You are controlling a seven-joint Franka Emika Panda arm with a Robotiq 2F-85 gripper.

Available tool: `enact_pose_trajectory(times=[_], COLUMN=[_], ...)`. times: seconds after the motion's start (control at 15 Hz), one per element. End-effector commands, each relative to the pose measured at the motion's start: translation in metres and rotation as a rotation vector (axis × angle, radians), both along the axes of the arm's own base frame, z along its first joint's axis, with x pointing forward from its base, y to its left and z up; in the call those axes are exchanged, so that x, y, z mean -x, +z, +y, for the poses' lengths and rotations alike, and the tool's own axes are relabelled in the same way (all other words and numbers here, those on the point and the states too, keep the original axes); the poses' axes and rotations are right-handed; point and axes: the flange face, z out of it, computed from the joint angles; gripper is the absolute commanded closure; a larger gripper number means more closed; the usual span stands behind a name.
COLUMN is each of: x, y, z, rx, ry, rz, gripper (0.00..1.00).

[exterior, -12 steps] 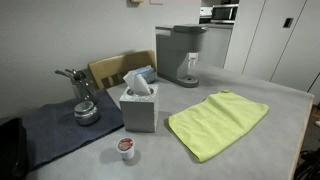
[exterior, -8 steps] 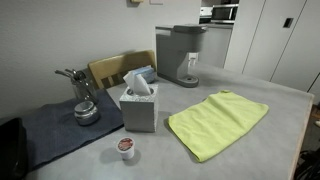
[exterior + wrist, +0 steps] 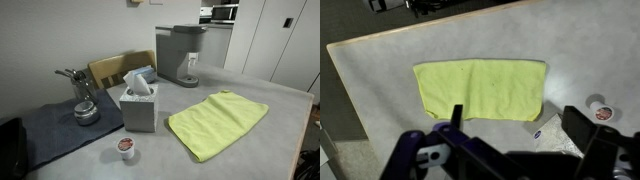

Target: Fold the yellow towel once from left to right

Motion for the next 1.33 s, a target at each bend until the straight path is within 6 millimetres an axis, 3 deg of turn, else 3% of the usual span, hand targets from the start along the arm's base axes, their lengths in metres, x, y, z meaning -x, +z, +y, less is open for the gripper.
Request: enact_pose_trajectory(times=[0.0, 1.27], x=[-0.008, -0.034], y=[-0.022, -0.131], z=[-0.003, -0.019], rx=[-0.018, -0.067], ry=[0.015, -0.08], rz=[0.009, 0.092], gripper=[0.0, 0.0])
